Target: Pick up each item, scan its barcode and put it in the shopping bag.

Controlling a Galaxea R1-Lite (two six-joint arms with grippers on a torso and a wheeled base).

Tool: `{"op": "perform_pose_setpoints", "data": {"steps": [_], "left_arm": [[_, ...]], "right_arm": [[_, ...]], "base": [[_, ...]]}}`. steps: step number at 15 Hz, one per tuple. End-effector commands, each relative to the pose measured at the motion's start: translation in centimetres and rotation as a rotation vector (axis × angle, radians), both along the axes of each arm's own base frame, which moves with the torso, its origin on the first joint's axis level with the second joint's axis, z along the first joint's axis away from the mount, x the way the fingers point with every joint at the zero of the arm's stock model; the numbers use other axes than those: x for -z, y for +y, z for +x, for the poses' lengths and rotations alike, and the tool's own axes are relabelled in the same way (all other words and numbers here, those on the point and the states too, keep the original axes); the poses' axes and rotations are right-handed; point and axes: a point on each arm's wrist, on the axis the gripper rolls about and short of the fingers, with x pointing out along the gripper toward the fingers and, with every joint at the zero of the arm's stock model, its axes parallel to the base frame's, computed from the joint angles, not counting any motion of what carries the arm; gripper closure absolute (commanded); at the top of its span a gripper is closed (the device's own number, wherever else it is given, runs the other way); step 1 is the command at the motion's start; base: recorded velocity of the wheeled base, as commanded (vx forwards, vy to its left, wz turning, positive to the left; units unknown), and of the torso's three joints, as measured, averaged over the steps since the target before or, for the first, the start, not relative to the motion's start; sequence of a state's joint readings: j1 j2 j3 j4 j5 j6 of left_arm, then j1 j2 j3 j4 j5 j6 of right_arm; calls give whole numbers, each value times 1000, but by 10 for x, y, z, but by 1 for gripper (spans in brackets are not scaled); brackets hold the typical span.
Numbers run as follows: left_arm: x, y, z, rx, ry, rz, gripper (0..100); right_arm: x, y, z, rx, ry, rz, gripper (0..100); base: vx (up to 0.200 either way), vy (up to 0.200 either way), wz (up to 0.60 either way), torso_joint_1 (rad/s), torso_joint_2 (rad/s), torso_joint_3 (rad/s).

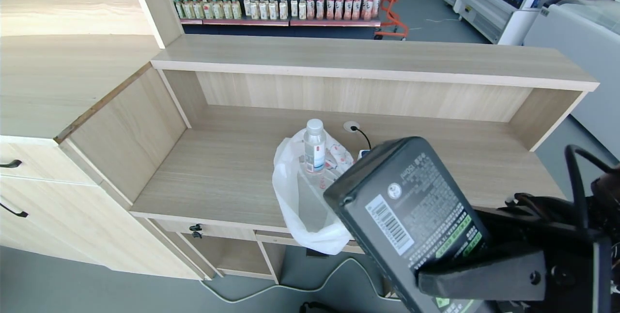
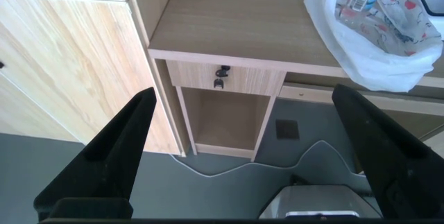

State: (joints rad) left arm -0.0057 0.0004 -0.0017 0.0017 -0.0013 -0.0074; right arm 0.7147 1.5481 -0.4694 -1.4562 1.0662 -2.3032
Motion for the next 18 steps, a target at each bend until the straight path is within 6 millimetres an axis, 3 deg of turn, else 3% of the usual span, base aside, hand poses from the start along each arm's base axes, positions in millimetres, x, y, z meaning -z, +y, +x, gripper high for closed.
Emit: {"op": "perform_pose_setpoints", "data": {"steps": [1, 10, 18], "left_arm": [[0, 0, 0, 1, 0, 0, 0], [0, 0, 0, 1, 0, 0, 0], [0, 0, 0, 1, 0, 0, 0]], "right_arm": [[1, 5, -2, -22, 7, -5, 100], [-9, -1, -17, -67, 23, -9, 100], [-11, -3, -19, -67, 38, -19, 100]], "base": [[0, 0, 0, 0, 0, 0], [0, 0, 0, 0, 0, 0], [0, 0, 0, 0, 0, 0]]}}
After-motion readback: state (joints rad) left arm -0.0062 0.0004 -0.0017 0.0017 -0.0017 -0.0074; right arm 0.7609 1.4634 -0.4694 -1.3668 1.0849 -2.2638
